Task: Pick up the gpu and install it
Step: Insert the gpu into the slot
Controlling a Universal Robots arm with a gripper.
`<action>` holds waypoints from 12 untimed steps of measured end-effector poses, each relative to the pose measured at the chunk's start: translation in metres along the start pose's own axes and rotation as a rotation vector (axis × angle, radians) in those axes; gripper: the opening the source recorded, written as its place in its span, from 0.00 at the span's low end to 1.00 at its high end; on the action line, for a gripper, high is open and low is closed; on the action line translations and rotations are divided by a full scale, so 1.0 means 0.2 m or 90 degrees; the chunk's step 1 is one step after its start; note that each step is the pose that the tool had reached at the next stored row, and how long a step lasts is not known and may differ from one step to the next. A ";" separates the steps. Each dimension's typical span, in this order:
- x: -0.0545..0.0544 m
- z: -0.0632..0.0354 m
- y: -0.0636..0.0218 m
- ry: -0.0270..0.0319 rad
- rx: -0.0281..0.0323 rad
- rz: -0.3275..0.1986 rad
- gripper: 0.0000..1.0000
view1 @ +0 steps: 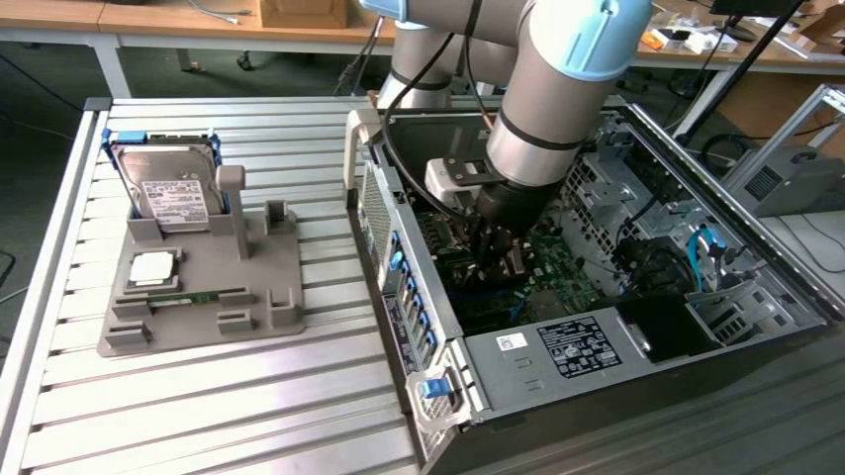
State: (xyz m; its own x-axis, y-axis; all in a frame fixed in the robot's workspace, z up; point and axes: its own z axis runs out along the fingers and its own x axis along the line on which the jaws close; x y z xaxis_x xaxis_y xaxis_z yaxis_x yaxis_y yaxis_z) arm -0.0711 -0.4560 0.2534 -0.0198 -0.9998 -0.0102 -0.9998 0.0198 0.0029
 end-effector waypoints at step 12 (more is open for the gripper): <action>-0.01 -0.029 -0.001 0.0022 0.0004 -0.004 0.27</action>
State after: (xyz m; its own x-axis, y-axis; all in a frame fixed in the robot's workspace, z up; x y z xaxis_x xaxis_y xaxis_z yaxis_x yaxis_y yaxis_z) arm -0.0708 -0.4540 0.2592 -0.0129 -0.9999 -0.0068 -0.9999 0.0129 0.0022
